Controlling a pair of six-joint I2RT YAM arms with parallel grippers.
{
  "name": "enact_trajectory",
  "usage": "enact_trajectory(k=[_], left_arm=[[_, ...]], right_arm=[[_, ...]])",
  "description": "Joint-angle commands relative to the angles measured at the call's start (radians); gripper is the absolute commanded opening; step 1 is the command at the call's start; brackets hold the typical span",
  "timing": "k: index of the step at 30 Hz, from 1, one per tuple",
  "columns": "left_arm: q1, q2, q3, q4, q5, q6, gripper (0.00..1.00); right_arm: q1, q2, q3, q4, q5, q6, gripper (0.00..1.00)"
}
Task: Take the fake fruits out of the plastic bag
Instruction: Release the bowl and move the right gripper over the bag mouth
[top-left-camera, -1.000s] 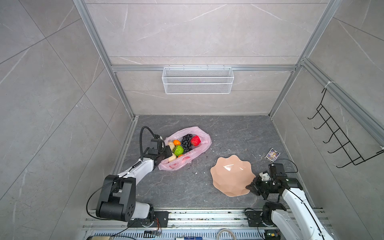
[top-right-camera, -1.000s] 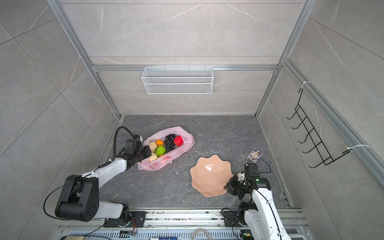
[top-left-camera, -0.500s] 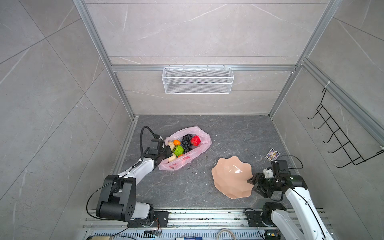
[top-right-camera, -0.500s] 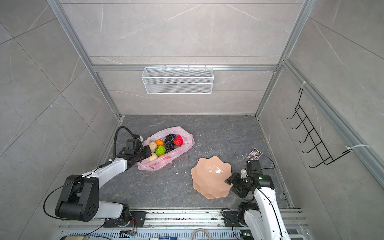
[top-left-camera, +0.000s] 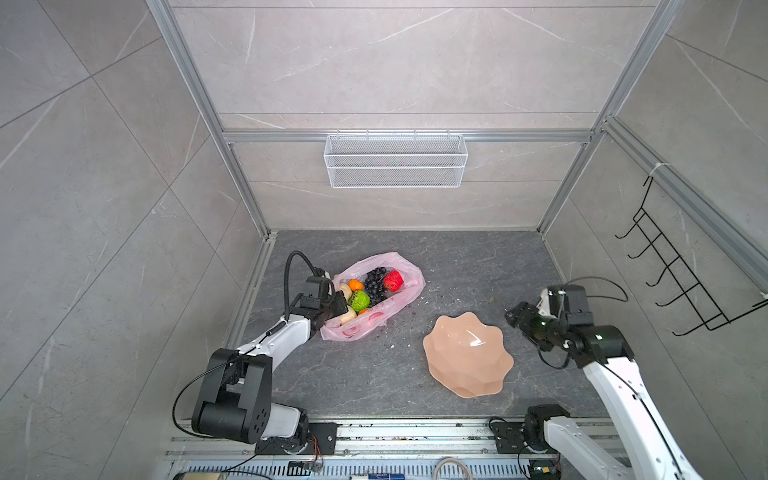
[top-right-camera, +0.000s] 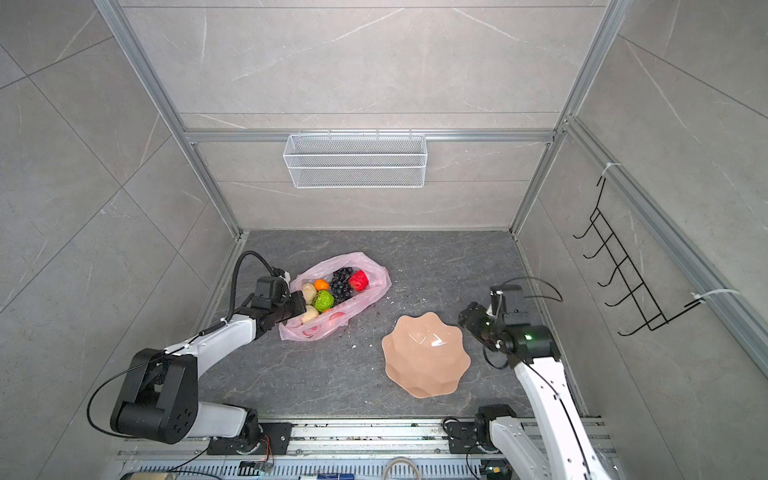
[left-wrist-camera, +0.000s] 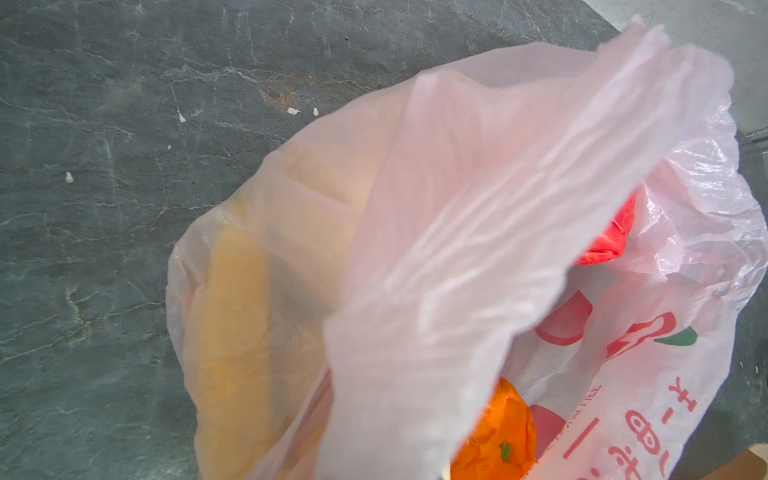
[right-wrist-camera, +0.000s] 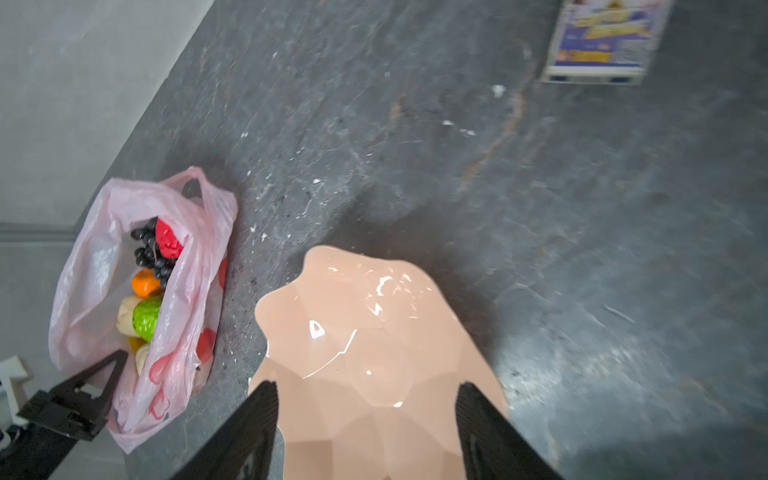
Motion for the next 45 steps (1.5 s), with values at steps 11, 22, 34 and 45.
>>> enact_trajectory(k=[11, 22, 34, 45], left_arm=[[-0.027, 0.02, 0.048, 0.013, 0.001, 0.037, 0.0], [-0.058, 0.04, 0.061, 0.02, 0.007, 0.046, 0.0], [-0.156, 0.085, 0.107, -0.004, -0.063, 0.098, 0.0], [-0.165, 0.09, 0.116, -0.022, -0.096, 0.095, 0.0]], right_arm=[[0.329, 0.816, 0.431, 0.453, 0.046, 0.11, 0.77], [0.356, 1.125, 0.692, 0.314, 0.086, 0.128, 0.65], [0.356, 1.012, 0.51, 0.311, 0.259, 0.074, 0.17], [0.356, 1.022, 0.507, 0.245, 0.389, 0.054, 0.16]])
